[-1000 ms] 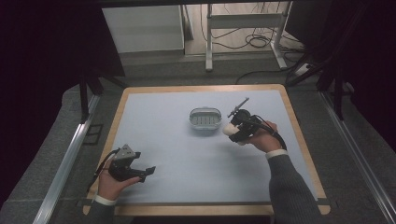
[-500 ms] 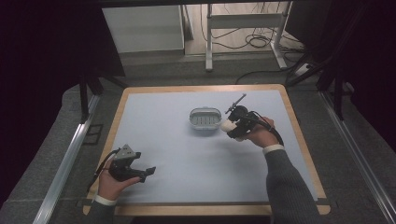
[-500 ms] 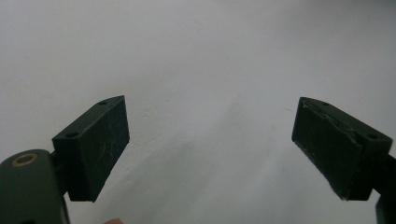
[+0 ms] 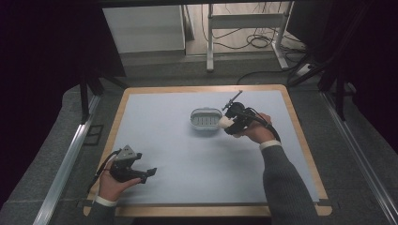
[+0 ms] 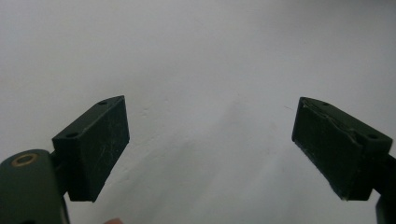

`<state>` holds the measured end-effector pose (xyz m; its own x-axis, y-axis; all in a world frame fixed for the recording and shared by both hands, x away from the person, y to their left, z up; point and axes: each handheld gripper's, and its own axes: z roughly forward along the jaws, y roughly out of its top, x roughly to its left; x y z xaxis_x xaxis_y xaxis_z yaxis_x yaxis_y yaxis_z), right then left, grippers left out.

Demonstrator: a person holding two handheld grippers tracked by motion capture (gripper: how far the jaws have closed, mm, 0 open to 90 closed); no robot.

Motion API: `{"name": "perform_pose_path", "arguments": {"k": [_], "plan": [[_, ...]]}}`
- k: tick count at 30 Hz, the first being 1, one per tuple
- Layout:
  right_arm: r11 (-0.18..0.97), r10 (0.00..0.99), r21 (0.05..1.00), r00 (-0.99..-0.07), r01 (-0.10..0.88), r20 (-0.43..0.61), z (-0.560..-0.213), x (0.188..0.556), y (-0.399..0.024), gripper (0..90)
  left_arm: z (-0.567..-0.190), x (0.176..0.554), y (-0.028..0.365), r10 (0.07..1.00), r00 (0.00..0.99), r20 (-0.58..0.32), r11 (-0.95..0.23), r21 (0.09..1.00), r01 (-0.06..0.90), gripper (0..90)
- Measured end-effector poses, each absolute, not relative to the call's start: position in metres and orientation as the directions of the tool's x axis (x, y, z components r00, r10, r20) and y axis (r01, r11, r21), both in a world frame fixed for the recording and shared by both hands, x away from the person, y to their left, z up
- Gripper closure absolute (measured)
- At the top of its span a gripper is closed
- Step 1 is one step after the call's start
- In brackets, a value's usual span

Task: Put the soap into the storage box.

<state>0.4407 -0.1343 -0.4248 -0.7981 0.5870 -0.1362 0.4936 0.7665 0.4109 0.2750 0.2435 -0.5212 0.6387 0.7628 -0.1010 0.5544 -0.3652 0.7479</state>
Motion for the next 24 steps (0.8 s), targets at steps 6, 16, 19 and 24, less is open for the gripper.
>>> {"name": "perform_pose_path", "arguments": {"k": [6, 16, 19, 24], "plan": [[0.774, 0.581, 0.408, -0.800, 0.484, -0.152, -0.425, 0.446, -0.129, 49.3, -0.522, 0.275, 0.243, 0.760, 0.642, -0.100, -0.371, 0.744, 0.556, 11.5], [0.782, 0.570, 0.410, -0.806, 0.470, -0.162, -0.425, 0.453, -0.123, 49.3, -0.522, 0.275, 0.243, 0.761, 0.641, -0.099, -0.370, 0.745, 0.555, 11.5], [0.783, 0.566, 0.413, -0.808, 0.465, -0.162, -0.424, 0.454, -0.121, 49.3, -0.522, 0.275, 0.243, 0.761, 0.641, -0.098, -0.371, 0.744, 0.555, 11.5], [0.784, 0.559, 0.422, -0.813, 0.454, -0.163, -0.423, 0.457, -0.117, 49.3, -0.522, 0.275, 0.243, 0.761, 0.642, -0.099, -0.371, 0.745, 0.555, 11.5]]}}
